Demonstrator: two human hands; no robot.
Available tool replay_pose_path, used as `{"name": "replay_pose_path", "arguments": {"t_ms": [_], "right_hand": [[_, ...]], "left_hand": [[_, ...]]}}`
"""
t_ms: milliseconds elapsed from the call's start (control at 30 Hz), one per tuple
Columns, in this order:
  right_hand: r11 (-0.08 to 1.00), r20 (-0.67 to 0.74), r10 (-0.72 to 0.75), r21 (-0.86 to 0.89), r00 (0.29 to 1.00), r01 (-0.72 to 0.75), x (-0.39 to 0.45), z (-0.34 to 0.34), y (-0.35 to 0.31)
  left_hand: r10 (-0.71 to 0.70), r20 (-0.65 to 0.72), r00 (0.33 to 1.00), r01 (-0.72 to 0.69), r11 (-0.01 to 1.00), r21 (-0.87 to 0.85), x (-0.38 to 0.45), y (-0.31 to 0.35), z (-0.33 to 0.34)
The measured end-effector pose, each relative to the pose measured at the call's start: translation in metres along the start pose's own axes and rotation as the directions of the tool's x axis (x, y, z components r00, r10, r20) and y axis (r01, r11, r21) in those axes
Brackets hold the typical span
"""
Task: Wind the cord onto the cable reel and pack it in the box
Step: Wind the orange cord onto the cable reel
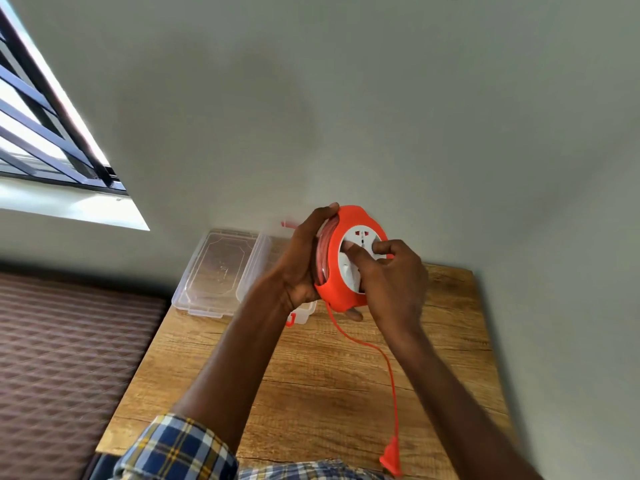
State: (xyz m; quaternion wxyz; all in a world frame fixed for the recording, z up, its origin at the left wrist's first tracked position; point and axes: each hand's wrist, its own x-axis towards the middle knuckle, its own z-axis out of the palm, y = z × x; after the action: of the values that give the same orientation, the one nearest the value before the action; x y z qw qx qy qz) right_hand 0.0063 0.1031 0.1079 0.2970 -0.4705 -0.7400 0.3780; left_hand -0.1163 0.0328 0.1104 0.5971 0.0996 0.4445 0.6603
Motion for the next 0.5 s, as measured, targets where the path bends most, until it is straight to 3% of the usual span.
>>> {"name": "replay_pose_path", "arguments": {"t_ms": [67,133,200,267,333,500], "right_hand": [[0.996,0.014,-0.044,-0.078,0.999,0.045,0.000,-0.004,-0.001],[0.952,0.021,-0.191,-0.238,0.981,0.190,-0.002,-0.012,0.001],[0.861,0.080,-0.406,-0.301,0.911,0.410,-0.002,-0.021,0.008],[0.747,0.242,-0.551,-0.282,0.798,0.602,0.005,-0.027,0.018],[0.697,0.384,-0.560,-0.261,0.734,0.668,0.013,-0.034,0.023],[0.572,0.450,-0.544,-0.419,0.708,0.706,0.023,-0.039,0.014]], "left_hand": [[-0.011,-0.014,1.000,0.011,1.000,0.009,-0.001,0.001,-0.002],[-0.024,-0.006,1.000,0.024,1.000,0.019,-0.002,0.003,-0.006],[-0.043,0.022,0.999,0.043,0.999,0.013,-0.002,0.006,-0.010],[-0.055,0.065,0.996,0.056,0.998,-0.019,-0.001,0.008,-0.015],[-0.074,0.096,0.993,0.077,0.996,-0.033,0.000,0.009,-0.019],[-0.081,0.111,0.991,0.081,0.997,0.001,0.002,0.008,-0.020]]}}
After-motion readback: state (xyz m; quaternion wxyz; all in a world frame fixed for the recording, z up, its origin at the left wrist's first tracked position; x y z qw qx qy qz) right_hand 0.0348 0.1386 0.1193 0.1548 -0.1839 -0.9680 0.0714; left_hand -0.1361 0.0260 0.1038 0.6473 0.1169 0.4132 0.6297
